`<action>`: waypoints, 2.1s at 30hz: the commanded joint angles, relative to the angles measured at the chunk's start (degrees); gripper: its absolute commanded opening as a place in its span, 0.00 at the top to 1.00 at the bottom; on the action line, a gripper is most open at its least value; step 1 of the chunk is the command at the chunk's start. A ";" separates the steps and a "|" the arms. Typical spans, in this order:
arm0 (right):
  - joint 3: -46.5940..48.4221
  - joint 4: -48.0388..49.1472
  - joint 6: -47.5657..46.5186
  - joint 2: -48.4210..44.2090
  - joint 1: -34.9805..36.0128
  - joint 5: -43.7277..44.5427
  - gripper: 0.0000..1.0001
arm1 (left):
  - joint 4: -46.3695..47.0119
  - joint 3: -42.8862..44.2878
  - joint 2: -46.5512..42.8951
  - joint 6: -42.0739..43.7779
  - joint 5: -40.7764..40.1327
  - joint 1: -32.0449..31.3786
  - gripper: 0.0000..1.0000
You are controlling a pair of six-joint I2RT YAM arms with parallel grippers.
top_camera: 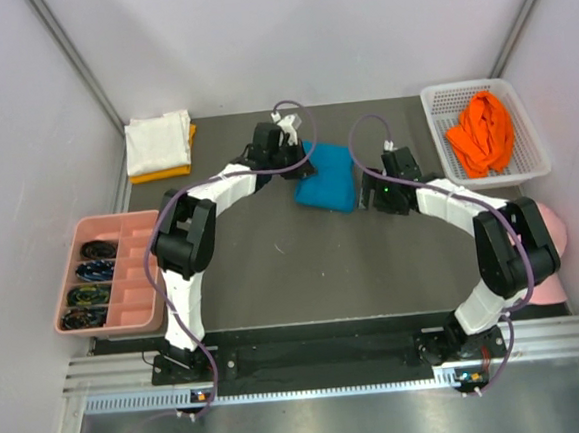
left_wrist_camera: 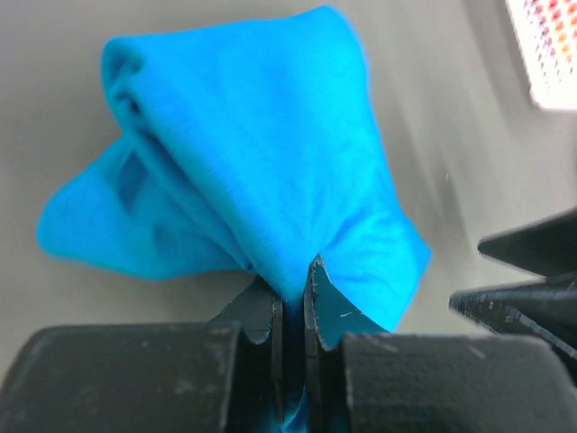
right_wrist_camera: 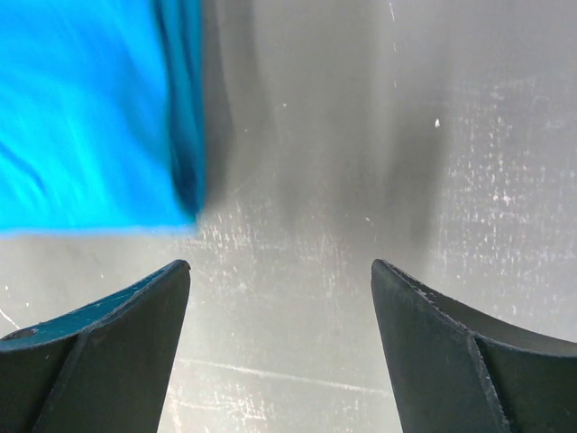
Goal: Fold and stack the t-shirts
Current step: Put the neatly folded tshirt into the corner of the board with the left arm
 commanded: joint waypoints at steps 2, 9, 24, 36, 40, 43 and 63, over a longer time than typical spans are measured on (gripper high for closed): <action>-1.80 2.98 0.60 -2.77 0.77 0.64 0.18 | -6.05 8.07 -2.65 7.15 -4.49 0.31 1.00; -2.94 4.56 1.21 -2.59 0.77 -1.20 0.18 | -14.75 17.73 -0.10 16.02 -9.25 0.75 1.00; -3.03 5.88 1.57 -0.40 0.77 -3.48 0.18 | -34.35 43.04 13.34 34.48 -7.67 12.26 1.00; -2.33 6.32 1.74 4.52 0.86 -4.89 0.19 | -34.89 49.99 15.90 40.02 -7.66 22.11 1.00; -1.89 5.88 1.57 6.36 1.03 -5.33 0.19 | -34.01 50.00 15.55 41.53 -8.37 24.03 1.00; -1.45 5.36 1.39 7.42 1.30 -5.33 0.19 | -32.52 50.00 15.02 41.44 -5.65 25.79 1.00; 1.01 4.48 2.01 12.87 3.06 -5.33 0.19 | -27.15 51.05 12.56 38.45 5.60 36.87 1.00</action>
